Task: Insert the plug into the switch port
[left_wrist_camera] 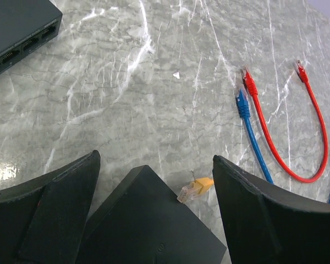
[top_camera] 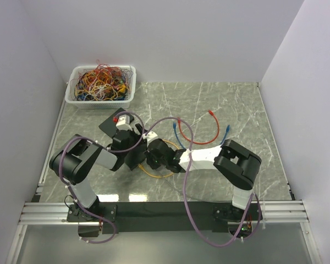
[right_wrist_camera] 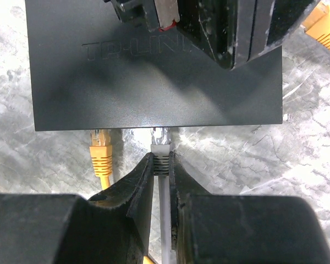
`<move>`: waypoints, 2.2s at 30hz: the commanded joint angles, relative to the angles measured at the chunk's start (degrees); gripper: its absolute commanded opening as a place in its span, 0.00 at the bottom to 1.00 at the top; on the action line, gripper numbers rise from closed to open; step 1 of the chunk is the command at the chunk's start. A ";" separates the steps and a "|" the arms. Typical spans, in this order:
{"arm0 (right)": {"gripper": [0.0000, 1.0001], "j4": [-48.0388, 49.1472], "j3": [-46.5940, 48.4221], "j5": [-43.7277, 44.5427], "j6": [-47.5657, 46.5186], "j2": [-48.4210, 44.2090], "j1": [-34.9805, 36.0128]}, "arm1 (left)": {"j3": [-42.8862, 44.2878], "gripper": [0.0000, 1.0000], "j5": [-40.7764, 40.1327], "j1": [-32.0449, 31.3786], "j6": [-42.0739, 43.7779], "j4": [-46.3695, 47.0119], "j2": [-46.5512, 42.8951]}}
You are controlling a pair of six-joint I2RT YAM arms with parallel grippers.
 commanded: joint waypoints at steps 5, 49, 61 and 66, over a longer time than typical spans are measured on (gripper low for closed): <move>0.04 25.06 4.19 4.49 -0.66 0.34 -3.35 | -7.61 0.89 13.08 -9.76 -12.30 -17.57 4.21; 0.47 36.06 -6.97 9.04 -3.82 -5.71 -2.91 | -5.60 0.93 5.52 -17.59 -18.55 -28.26 -1.06; 0.76 25.88 -15.77 10.98 -1.01 -18.28 0.70 | 5.38 0.96 -0.37 -12.23 -14.33 -48.40 -13.18; 0.76 20.94 -12.51 11.26 -0.48 -19.78 -1.23 | 8.38 0.98 -0.99 -5.92 -11.96 -57.35 -20.91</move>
